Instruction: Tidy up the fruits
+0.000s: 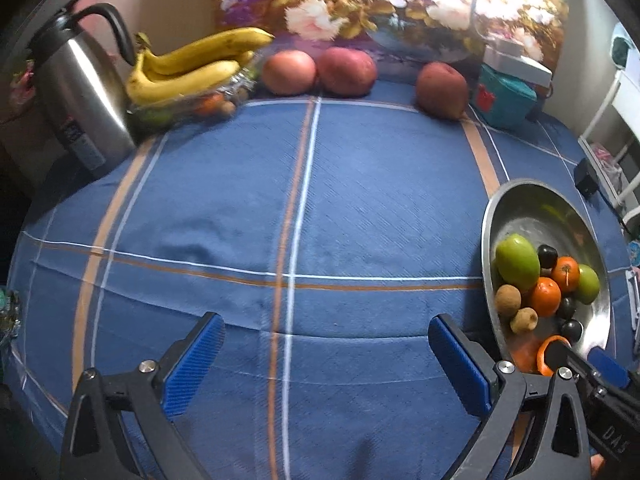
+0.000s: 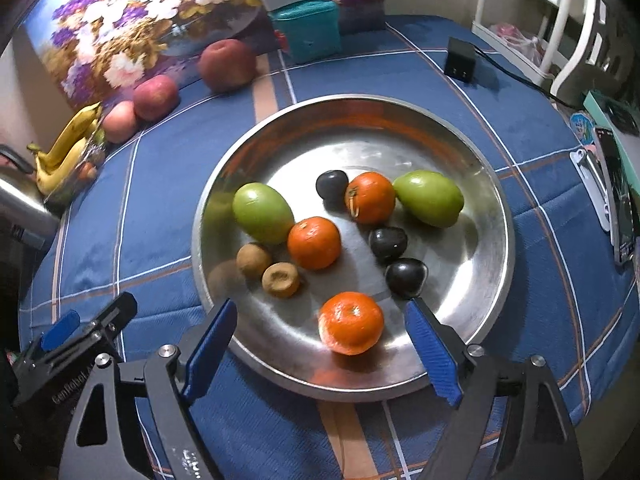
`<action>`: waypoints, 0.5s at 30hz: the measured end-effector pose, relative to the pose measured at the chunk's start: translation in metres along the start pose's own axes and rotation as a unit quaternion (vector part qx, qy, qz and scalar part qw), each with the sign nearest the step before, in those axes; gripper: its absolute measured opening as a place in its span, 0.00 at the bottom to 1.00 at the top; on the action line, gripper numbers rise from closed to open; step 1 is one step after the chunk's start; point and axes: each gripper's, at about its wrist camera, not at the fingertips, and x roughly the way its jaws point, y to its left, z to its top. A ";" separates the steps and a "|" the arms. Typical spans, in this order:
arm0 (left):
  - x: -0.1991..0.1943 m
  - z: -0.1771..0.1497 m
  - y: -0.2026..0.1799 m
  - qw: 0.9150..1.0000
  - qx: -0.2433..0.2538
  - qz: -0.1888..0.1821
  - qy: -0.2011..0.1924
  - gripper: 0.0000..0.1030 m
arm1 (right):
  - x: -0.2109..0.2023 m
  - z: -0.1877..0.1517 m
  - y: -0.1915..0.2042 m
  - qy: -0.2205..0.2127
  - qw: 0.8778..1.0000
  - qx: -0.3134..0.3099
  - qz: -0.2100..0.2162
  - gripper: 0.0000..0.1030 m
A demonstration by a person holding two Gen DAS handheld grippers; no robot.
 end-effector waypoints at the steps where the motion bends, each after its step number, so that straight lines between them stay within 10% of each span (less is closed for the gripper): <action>1: -0.004 -0.001 0.002 1.000 -0.002 0.005 -0.005 1.00 | -0.001 -0.001 0.001 0.000 1.000 -0.002 0.001 0.84; 15: -0.036 -0.030 0.019 0.996 -0.003 0.084 -0.021 1.00 | -0.005 -0.029 0.011 0.003 1.000 -0.028 0.012 0.84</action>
